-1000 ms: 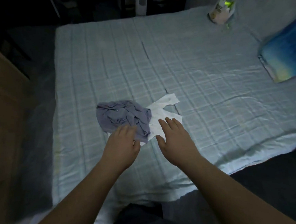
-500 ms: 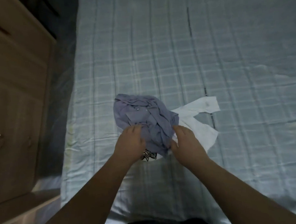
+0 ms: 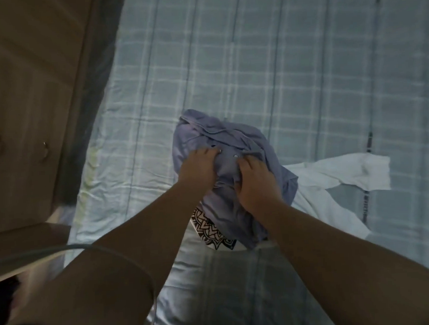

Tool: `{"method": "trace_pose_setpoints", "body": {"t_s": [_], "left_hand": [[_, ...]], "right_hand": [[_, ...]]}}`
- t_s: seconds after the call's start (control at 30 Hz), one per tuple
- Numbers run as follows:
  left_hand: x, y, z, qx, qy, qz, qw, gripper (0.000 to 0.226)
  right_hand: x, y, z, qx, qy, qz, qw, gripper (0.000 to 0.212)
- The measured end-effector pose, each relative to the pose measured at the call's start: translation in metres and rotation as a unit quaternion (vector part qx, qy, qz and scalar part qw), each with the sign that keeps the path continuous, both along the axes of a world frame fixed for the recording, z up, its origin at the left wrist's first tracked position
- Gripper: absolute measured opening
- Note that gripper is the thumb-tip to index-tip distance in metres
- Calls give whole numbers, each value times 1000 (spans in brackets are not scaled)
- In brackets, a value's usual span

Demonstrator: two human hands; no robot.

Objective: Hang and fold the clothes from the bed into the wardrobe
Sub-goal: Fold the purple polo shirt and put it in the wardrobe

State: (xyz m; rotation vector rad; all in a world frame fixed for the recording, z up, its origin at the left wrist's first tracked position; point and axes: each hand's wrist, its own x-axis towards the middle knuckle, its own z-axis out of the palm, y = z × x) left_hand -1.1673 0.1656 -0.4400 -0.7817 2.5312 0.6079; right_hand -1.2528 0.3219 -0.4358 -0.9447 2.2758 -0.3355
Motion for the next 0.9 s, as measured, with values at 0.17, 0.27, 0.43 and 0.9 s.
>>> {"method": "trace_pose_setpoints", "body": {"t_s": [0.17,0.27,0.43,0.9], "left_hand": [[10,9,22,-66,-62,-47,995,36],[27,18,41,-43,13,-54,998,42],[51,34,96,-98,180,-58,977,37],[113,100,267,-2,285,-34,958,18]], "right_hand": [[-4,11,14,90,47,26,995,54],[-2,20,33,124,46,47,990,44],[21,53,88,-29,68,-48,996,16],[86,192,283,-172,141,-183,958,22]]}}
